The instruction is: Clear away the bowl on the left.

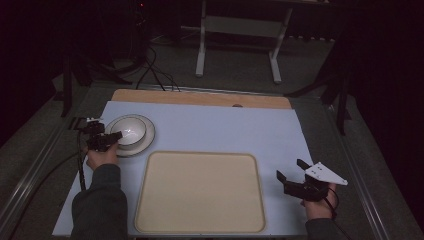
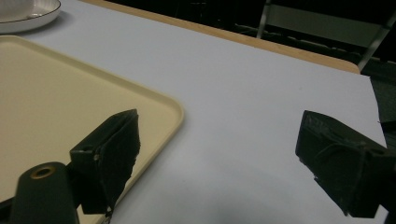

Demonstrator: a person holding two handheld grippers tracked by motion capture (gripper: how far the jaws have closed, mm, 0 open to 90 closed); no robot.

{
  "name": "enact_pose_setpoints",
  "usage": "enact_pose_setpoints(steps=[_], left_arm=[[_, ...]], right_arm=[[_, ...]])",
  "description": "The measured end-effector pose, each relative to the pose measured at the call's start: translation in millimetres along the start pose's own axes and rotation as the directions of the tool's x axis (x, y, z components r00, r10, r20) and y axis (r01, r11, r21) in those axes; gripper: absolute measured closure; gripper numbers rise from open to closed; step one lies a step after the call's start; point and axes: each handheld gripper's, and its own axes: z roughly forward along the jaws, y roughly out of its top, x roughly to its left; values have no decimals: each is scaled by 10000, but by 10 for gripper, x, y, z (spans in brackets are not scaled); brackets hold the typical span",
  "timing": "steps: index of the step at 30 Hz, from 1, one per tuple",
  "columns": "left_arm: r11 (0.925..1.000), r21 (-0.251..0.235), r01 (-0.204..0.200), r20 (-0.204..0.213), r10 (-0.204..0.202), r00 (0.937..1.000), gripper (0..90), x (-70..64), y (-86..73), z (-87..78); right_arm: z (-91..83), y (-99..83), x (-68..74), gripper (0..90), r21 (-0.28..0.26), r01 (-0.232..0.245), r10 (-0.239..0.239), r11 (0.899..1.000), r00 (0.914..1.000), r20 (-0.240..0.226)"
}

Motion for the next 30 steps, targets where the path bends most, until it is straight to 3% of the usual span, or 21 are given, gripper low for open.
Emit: enact_pose_setpoints(steps=[5, 14, 30], left_arm=[[10000, -67, -57, -1, 57, 10000, 803, 3, -3, -5], [9998, -174, -57, 344, 63, 9994, 805, -3, -2, -19], [9992, -400, -72, 451, 90, 9989, 815, -10, 22, -98]], right_arm=[[-1, 0, 0, 135, 1, 9, -9, 10000, 10000, 8], [-4, 0, 3, 135, 4, 5, -5, 10000, 10000, 19], [-2, -1, 2, 135, 12, -8, 8, 10000, 10000, 39]])
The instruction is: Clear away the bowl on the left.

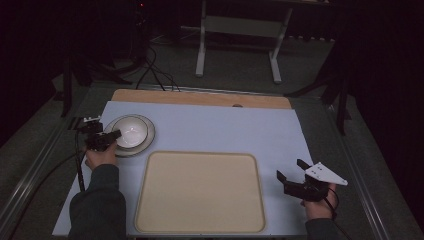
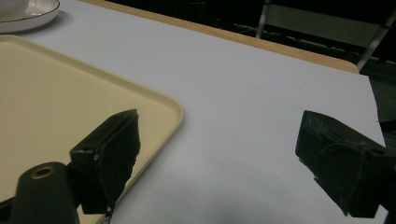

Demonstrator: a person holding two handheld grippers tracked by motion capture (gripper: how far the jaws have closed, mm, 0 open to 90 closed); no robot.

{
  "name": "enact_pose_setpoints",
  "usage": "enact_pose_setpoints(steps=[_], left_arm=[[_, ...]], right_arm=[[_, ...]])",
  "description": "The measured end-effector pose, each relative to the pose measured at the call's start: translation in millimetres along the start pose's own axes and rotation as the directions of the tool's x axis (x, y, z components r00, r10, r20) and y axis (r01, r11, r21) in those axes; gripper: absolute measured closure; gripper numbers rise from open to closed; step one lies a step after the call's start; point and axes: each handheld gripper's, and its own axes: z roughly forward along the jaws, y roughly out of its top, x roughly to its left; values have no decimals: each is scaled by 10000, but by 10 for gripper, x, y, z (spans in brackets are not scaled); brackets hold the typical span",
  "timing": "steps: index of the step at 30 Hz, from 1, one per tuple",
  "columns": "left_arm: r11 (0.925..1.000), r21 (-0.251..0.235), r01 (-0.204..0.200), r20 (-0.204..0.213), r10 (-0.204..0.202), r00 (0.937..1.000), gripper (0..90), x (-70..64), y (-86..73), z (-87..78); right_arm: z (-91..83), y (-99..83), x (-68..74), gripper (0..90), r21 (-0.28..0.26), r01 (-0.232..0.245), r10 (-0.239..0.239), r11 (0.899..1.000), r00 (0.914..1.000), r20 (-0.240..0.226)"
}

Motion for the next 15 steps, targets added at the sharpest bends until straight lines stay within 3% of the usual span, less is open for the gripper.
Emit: enact_pose_setpoints(steps=[15], left_arm=[[9986, -442, 277, 653, -248, 9976, 815, -35, 45, -137]], right_arm=[[2, 2, 3, 135, 0, 8, -8, 10000, 10000, -10]])
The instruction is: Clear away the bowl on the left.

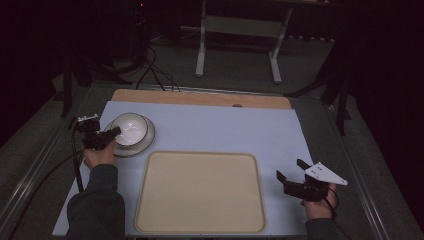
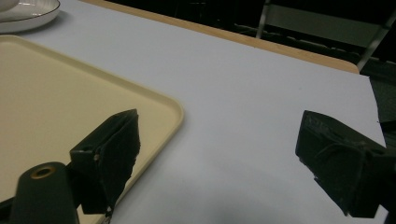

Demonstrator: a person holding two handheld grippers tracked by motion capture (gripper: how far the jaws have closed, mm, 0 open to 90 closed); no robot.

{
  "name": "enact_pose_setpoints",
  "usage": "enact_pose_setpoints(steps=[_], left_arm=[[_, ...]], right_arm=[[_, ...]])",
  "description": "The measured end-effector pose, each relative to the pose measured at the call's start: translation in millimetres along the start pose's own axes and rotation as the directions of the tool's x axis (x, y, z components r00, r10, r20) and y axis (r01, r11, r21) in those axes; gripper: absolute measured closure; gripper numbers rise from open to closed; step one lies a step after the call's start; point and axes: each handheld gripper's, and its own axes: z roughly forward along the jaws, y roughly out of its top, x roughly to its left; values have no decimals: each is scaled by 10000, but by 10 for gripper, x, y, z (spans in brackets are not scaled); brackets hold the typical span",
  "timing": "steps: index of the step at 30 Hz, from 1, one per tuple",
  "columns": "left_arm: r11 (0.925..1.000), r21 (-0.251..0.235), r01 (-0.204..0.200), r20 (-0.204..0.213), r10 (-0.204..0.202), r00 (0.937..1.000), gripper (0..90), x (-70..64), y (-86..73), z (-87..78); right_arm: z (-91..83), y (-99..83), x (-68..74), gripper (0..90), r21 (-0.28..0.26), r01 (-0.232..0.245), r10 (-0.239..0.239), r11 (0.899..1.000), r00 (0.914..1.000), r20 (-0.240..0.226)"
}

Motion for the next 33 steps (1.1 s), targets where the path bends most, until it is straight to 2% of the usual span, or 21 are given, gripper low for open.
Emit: enact_pose_setpoints(steps=[7, 24, 33], left_arm=[[9998, -144, -146, 373, 151, 9992, 814, -43, 6, -76], [9988, -344, -356, 837, 384, 9958, 812, -180, 0, -198], [9964, -521, -669, 1206, 728, 9900, 811, -301, -29, -285]], right_arm=[[3, 0, -1, 135, -2, 16, -16, 10000, 10000, 9], [10, 1, 1, 135, 18, 28, -28, 10000, 10000, -7], [4, 3, 0, 135, 5, 14, -14, 10000, 10000, 5]])
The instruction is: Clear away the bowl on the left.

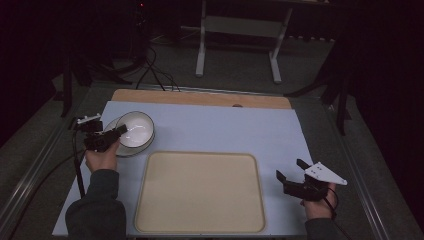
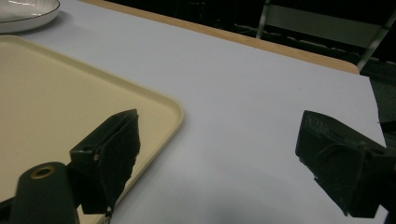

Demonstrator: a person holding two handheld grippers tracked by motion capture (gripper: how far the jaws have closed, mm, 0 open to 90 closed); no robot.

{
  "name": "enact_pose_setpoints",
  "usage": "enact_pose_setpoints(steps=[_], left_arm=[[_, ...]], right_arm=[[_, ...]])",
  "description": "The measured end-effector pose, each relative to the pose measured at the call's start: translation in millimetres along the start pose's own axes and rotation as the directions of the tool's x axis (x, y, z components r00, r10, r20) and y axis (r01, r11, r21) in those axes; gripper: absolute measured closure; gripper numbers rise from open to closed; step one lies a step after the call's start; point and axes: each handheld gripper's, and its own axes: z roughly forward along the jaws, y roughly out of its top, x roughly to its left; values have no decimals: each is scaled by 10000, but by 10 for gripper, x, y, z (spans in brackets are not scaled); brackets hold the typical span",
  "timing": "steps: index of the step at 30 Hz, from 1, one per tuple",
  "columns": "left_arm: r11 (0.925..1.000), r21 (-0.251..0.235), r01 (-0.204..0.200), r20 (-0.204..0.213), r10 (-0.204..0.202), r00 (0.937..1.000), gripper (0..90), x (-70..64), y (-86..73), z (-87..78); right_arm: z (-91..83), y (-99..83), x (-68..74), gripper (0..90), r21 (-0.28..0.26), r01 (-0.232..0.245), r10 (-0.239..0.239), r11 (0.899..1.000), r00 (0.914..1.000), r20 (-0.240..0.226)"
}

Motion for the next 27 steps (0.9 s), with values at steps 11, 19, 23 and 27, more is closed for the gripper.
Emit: enact_pose_setpoints(steps=[11, 19, 23, 27], left_arm=[[9998, -29, -174, 388, 175, 9991, 810, -135, -26, -43], [9981, 58, -608, 745, 602, 9954, 809, -290, -59, -62], [9968, 66, -791, 951, 781, 9924, 809, -366, -65, -74], [9948, 76, -1017, 1188, 1001, 9879, 808, -454, -75, -84]], right_arm=[[-1, 1, 1, 135, -3, -1, 1, 10000, 10000, 0], [-1, 2, 3, 135, 8, 3, -3, 10000, 10000, -2], [-2, 2, 3, 135, 2, 17, -17, 10000, 10000, -3], [-1, 2, 3, 135, 4, 16, -16, 10000, 10000, -4]])
